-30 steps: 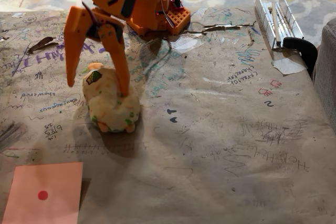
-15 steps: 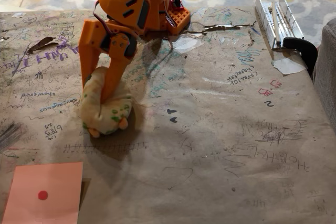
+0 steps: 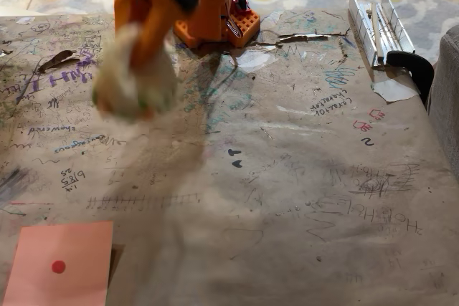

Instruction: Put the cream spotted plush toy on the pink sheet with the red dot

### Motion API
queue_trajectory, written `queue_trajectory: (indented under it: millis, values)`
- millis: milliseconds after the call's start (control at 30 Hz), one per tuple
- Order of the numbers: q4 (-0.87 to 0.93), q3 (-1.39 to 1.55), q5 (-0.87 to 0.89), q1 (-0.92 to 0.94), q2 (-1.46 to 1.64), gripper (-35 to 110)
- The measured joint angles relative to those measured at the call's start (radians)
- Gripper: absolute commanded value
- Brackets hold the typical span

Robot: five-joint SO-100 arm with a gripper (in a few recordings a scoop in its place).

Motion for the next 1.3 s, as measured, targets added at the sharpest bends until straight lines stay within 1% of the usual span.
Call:
queue_trajectory:
  millis: [100, 167, 267, 433, 567, 667, 767, 933, 1100, 1133, 1200, 1267, 1300]
  values:
    - [-0.087, -0.057, 0.038, 0.011, 0.215, 0]
    - [-0.173, -0.106, 0.029, 0.02, 0.302, 0]
    - [-0.267, -0.227, 0.005, 0.02, 0.35, 0]
    - [-0.318, -0.502, -0.023, 0.052, 0.387, 0]
    - [-0.29, -0.703, -0.071, 0.0, 0.388, 0]
    - [-0.232, -0.825, -0.123, -0.044, 0.388, 0]
    - [-0.218, -0.914, -0.127, -0.069, 0.39, 0]
    - [-0.204, -0.988, -0.161, -0.106, 0.4, 0]
    - [-0.176, -0.971, -0.181, -0.123, 0.4, 0]
    - [-0.176, -0.951, -0.178, -0.124, 0.4, 1]
    - [-0.176, -0.893, -0.175, -0.11, 0.4, 18]
    - [-0.224, -0.762, -0.249, -0.055, 0.399, 31]
    - [-0.272, -0.669, -0.308, -0.012, 0.399, 33]
